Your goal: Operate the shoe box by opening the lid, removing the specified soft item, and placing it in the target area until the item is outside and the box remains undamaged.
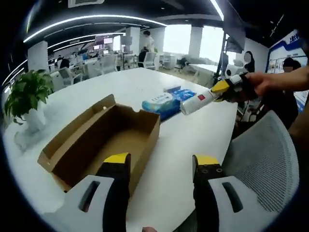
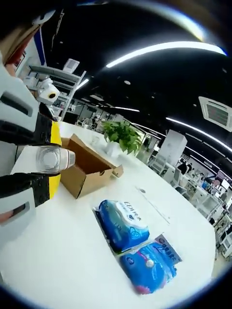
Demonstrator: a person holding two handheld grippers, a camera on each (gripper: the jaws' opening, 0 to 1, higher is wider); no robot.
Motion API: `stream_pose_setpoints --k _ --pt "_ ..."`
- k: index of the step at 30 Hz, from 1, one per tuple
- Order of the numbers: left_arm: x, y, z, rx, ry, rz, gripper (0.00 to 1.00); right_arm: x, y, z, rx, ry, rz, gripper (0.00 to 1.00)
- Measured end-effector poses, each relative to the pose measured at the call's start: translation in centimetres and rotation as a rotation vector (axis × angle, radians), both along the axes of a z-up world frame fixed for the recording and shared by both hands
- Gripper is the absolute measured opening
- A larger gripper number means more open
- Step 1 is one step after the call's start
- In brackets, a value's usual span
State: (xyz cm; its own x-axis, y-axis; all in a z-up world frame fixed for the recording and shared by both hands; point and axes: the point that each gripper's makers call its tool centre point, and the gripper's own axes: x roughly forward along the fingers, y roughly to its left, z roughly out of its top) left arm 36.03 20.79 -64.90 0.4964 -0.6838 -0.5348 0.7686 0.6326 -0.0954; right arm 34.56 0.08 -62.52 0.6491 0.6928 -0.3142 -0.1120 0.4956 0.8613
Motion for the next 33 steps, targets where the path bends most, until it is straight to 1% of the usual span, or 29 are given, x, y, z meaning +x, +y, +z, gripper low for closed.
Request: stream_pose_setpoints --k 4,7,11,15,20,25,33 --pt "0.0 0.2 0.0 0.002 -0.001 0.025 0.51 1.3 -1.6 0.7 -0.036 0.003 -0.002 0.15" --pt "0.1 0.4 0.1 -0.005 0.005 0.049 0.51 2.2 -2.6 1.0 -0.043 0.011 -0.008 0.15" --pt "0.1 0.5 0.2 -0.006 0.009 0.076 0.51 3.9 -4.2 1.4 -0.067 0.016 -0.006 0.15" --pt "-0.1 0.6 -0.1 0.005 0.018 0.087 0.51 5.7 -5.3 1.8 -0.094 0.007 0.010 0.15" --pt "-0.4 0.9 -0.2 0.008 0.030 0.105 0.51 7.8 -6.1 2.2 -0.134 -0.002 0.035 0.15" --pt "-0.5 1.2 -0.3 0.014 0.040 0.125 0.52 9.9 -6.6 2.1 -0.144 -0.004 0.049 0.15" --pt "-0.6 2.0 -0.5 0.026 0.050 0.152 0.52 12.4 -7.2 2.2 -0.170 -0.005 0.066 0.15"
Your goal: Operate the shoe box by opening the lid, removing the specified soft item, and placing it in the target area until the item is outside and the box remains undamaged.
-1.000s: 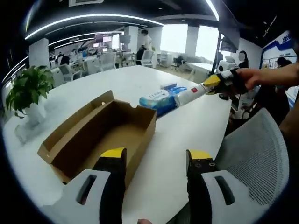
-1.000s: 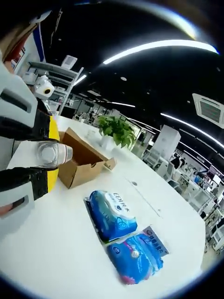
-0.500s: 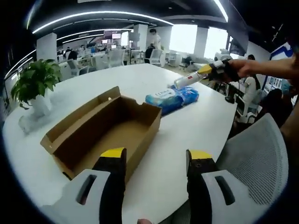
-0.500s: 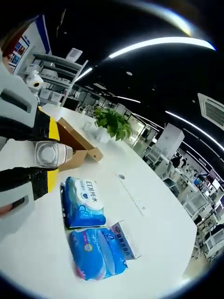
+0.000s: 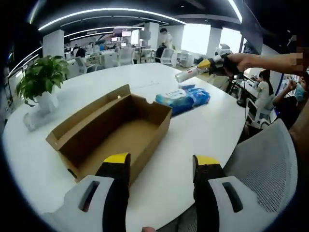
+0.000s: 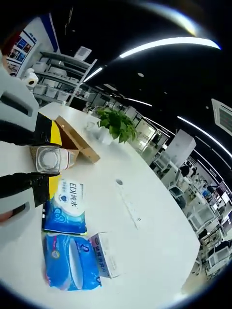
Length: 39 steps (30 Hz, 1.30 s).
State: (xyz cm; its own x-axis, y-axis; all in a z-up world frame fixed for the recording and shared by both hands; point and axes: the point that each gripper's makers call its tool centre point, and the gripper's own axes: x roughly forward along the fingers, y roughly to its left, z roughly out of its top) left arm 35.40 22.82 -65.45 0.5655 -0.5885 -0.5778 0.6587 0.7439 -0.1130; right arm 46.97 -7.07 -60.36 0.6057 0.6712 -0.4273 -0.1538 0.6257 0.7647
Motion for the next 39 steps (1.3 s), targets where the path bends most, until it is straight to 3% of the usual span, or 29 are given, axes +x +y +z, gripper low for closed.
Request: stream_pose_setpoints --k 9,19,24,39 --pt "-0.2 0.7 -0.3 0.008 0.012 0.022 0.51 2.5 -0.7 0.2 -0.091 -0.025 0.038 0.15" --pt "-0.4 1.0 -0.5 0.011 0.023 0.036 0.51 5.5 -2.9 0.2 -0.240 -0.046 0.107 0.15" --pt "-0.4 0.8 -0.3 0.010 0.022 0.038 0.51 6.6 -3.9 0.4 -0.273 -0.055 0.118 0.15" --pt "-0.4 0.5 0.1 0.020 0.020 0.049 0.51 8.8 -5.6 -1.4 -0.487 -0.072 0.274 0.15"
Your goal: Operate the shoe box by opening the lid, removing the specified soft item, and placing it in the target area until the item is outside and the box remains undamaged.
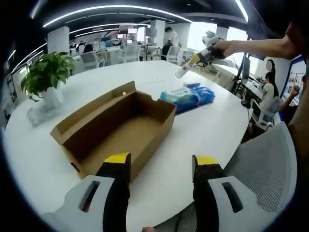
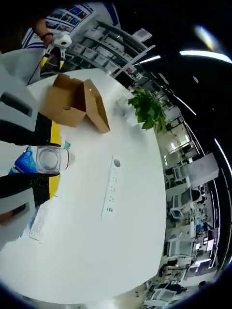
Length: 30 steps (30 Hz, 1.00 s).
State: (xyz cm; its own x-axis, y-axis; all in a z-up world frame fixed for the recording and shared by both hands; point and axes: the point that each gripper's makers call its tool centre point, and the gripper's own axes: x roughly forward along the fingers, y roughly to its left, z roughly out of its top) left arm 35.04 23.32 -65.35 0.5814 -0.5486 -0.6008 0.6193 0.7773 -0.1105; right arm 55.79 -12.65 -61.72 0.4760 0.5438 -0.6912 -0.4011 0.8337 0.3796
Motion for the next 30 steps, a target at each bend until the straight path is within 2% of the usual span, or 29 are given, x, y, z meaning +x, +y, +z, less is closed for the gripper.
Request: stream_pose_setpoints --k 13,20,30 --pt "-0.3 0.3 -0.1 0.012 0.008 0.021 0.51 2.0 -0.1 -1.6 -0.280 -0.029 0.281 0.15" --pt "-0.6 0.7 -0.3 0.014 0.016 0.039 0.50 2.4 0.3 -2.5 -0.367 -0.049 0.390 0.15" --pt "-0.8 1.0 -0.5 0.016 0.025 0.051 0.50 2.5 0.0 -4.7 -0.511 -0.054 0.565 0.15"
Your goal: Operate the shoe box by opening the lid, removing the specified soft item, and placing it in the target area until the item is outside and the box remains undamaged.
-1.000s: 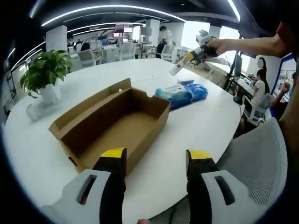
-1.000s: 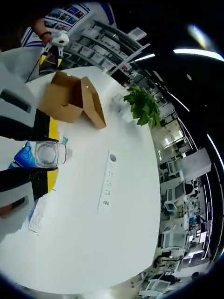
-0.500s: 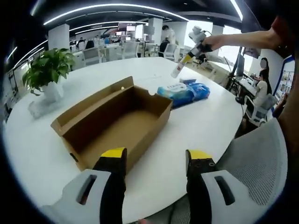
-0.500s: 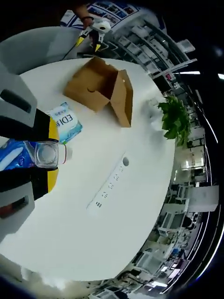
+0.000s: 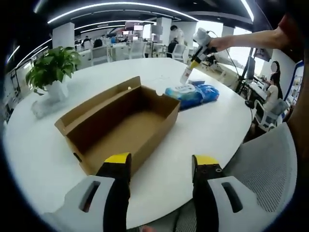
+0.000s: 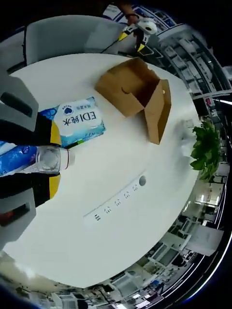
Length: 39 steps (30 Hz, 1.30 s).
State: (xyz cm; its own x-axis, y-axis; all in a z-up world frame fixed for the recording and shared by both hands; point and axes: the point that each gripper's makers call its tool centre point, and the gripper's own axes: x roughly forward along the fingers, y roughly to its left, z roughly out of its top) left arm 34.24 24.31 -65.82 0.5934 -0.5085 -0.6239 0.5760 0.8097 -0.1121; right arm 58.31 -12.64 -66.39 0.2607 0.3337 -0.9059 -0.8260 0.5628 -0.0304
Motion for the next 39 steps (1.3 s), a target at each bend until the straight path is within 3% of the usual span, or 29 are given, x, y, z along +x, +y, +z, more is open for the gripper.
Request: stream_pose_setpoints --k 15,33,39 --pt "-0.1 0.1 -0.8 0.024 0.013 -0.005 0.49 0.5 0.0 -2.4 -0.139 0.003 0.228 0.16" --pt "0.1 -0.1 -1.1 0.026 0.030 -0.002 0.49 -0.1 -0.3 -4.9 -0.228 0.029 0.348 0.16" --pt "0.0 -0.2 -1.2 0.023 0.034 -0.001 0.49 -0.2 0.1 -4.6 -0.218 0.031 0.368 0.16"
